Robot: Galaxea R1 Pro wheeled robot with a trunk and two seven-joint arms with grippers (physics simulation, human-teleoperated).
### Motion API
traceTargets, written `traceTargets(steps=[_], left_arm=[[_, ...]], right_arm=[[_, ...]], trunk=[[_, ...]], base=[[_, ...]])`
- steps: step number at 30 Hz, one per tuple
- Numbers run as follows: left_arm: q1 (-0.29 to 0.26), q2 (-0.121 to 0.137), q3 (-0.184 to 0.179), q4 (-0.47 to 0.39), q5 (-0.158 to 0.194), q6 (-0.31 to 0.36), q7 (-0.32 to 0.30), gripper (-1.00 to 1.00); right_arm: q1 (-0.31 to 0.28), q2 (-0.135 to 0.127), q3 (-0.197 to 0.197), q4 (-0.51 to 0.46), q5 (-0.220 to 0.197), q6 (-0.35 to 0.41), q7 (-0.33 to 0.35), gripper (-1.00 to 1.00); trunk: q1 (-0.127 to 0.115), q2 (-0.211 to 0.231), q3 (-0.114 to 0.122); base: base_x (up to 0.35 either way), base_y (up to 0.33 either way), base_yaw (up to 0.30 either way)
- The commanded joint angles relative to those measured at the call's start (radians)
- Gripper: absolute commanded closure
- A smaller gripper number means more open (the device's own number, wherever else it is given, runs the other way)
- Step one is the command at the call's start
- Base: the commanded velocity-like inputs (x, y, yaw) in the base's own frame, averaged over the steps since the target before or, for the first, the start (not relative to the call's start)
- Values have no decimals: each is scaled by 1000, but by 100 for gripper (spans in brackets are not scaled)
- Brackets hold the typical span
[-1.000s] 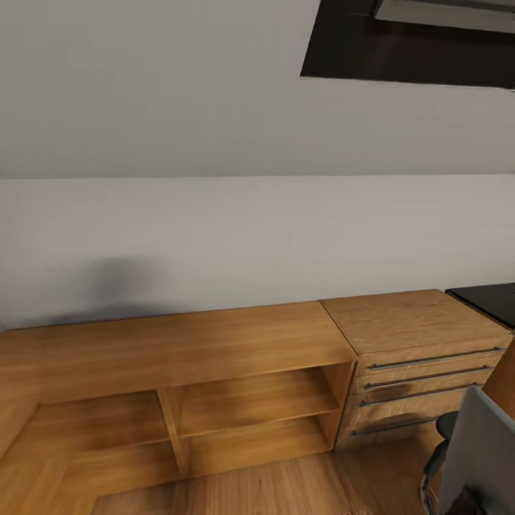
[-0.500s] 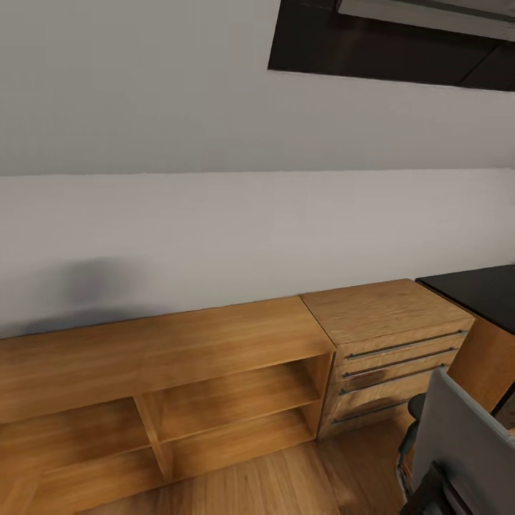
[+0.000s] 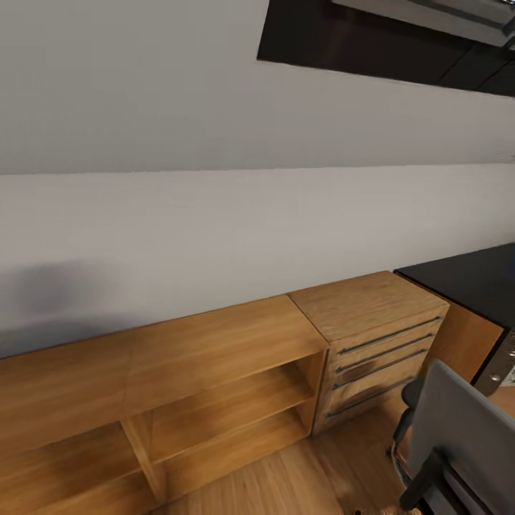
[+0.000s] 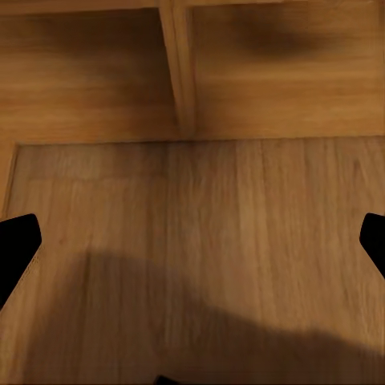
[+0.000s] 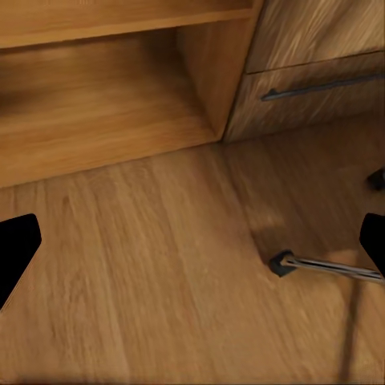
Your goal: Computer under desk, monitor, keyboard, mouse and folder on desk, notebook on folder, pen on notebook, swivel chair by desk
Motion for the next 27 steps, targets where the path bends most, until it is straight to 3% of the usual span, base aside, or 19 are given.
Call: traceTargets(steps=[1,7,27], left_arm=[[0,0,-8,-1,1,-1,9,-100],[0,0,-9,-1,0,0,9,-100],[0,0,-9,-1,-1,4,9,-100]], right_arm=[[-1,1,9,1,-4,-2,-6,-100],[-1,1,9,1,-4,-3,-6,-100],[-1,0,9,1,-4,-1,-4,-100]], trunk=[[0,-1,-1],[0,-1,-1],[0,-1,-1]], base=[[103,325,-278],[59,179,-283],[2,5,-290]])
